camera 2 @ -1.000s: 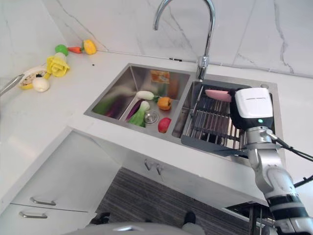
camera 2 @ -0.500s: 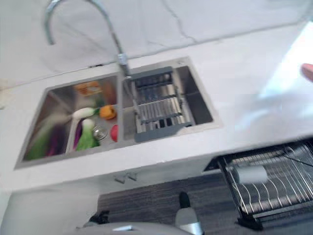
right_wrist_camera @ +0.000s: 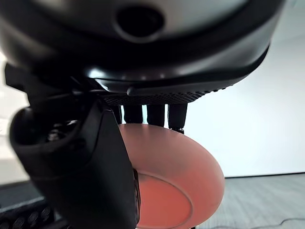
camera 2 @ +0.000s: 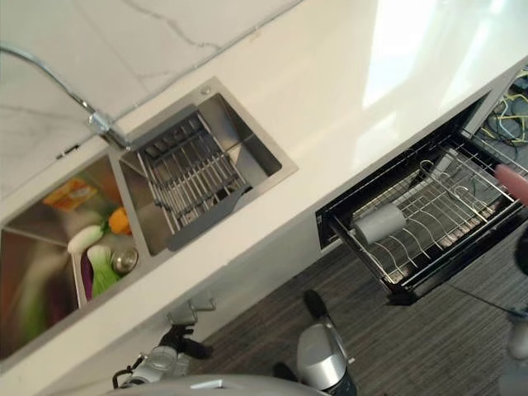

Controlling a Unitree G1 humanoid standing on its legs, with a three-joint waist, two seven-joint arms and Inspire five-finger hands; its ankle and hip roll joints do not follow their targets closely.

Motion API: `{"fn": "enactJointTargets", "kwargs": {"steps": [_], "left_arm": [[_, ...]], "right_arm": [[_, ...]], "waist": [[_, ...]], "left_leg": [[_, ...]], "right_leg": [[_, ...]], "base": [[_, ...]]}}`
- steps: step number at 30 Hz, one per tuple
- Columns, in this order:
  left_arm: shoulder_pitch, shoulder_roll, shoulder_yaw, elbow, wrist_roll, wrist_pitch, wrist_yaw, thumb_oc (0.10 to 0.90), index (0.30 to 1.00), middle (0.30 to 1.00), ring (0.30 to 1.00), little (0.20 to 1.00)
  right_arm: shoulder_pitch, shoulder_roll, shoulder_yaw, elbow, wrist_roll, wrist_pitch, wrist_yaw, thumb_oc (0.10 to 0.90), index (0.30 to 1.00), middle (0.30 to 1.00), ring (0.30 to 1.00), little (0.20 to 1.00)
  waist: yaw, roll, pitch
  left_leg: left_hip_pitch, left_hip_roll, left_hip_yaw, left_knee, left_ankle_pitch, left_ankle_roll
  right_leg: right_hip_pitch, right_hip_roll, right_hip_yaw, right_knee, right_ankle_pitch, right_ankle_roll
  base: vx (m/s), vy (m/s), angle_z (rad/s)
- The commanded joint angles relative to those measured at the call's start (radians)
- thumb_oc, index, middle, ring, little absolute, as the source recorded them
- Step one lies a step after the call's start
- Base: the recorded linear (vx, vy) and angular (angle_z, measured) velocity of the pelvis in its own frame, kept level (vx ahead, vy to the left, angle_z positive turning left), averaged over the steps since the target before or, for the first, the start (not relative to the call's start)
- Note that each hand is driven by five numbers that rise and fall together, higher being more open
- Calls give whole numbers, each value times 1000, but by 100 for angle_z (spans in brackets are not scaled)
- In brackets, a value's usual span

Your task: Place the dishes in the dishwasher.

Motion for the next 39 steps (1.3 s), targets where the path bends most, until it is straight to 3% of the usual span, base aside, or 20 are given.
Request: {"fn": "enactJointTargets", "kwargs": {"steps": [1, 4, 5, 13, 19, 20, 21, 23, 31, 39], "left_arm": [[-37, 29, 8, 99, 22, 14, -15, 800, 900, 900, 900, 900], [-12, 27, -7, 106, 44, 2, -51, 800, 900, 900, 900, 900], [6, 31, 5, 128, 87, 31, -44, 800, 900, 900, 900, 900], [-50, 27, -11, 118, 60, 25, -8, 800, 900, 900, 900, 900], [-62, 26, -19, 112, 48, 29, -6, 800, 900, 900, 900, 900], [-64, 26, -20, 111, 45, 30, -7, 800, 900, 900, 900, 900], [-66, 24, -19, 112, 43, 32, -7, 800, 900, 900, 900, 900], [-69, 23, -20, 113, 40, 34, -6, 800, 900, 900, 900, 900], [-59, 28, -26, 96, 43, 30, -10, 800, 900, 900, 900, 900], [-62, 31, -10, 77, 27, 34, -3, 800, 900, 900, 900, 900]], "right_arm": [[-34, -84, -25, -88, -69, -51, -32, 400, 300, 300, 300, 300], [-68, -131, 53, 2, -94, -32, -15, 400, 300, 300, 300, 300], [-59, -136, 72, 3, -105, -43, 5, 400, 300, 300, 300, 300], [-111, -190, 241, 199, -124, -21, 57, 400, 300, 300, 300, 300], [-140, -191, 298, 252, -63, -41, 100, 400, 300, 300, 300, 300], [-135, -186, 297, 250, -49, -44, 101, 515, 472, 472, 472, 472], [-129, -175, 289, 238, -35, -47, 100, 660, 691, 691, 691, 691], [-127, -155, 281, 239, -9, -46, 94, 800, 900, 900, 900, 900], [-109, -144, 221, 185, -2, -40, 75, 800, 900, 900, 900, 900], [-76, -85, -18, -13, 107, -47, -27, 800, 900, 900, 900, 900]], "waist": [[45, -101, -65], [91, -110, -49], [106, -116, -43], [152, -139, 9], [168, -150, 40], [170, -151, 43], [171, -151, 46], [174, -152, 45], [175, -148, 38], [142, -142, 16]], "left_leg": [[-37, 21, 20, 5, 46, -18], [-44, 24, 8, 5, 54, -20], [-48, 24, 4, 5, 56, -21], [-64, 34, -16, 5, 75, -30], [-75, 42, -29, 11, 86, -35], [-76, 43, -30, 11, 87, -36], [-77, 44, -33, 13, 88, -37], [-76, 46, -37, 13, 88, -37], [-67, 47, -38, 11, 85, -39], [-45, 50, -24, 6, 77, -40]], "right_leg": [[163, -83, -8, 43, -127, 99], [169, -86, -30, 39, -126, 99], [169, -88, -35, 38, -125, 98], [165, -91, -72, 50, -129, 92], [162, -90, -93, 59, -132, 87], [163, -91, -97, 60, -133, 87], [163, -91, -100, 62, -135, 86], [168, -90, -105, 61, -138, 86], [187, -89, -110, 47, -142, 84], [204, -81, -101, 29, -144, 83]], "base": [[-27, -15, 49], [-72, -50, 11], [-89, -58, 10], [-61, -38, 25], [-47, -39, 10], [-6, -22, 18], [-5, -34, 22], [6, -27, 4], [8, -4, -2], [18, 4, -2]]}}
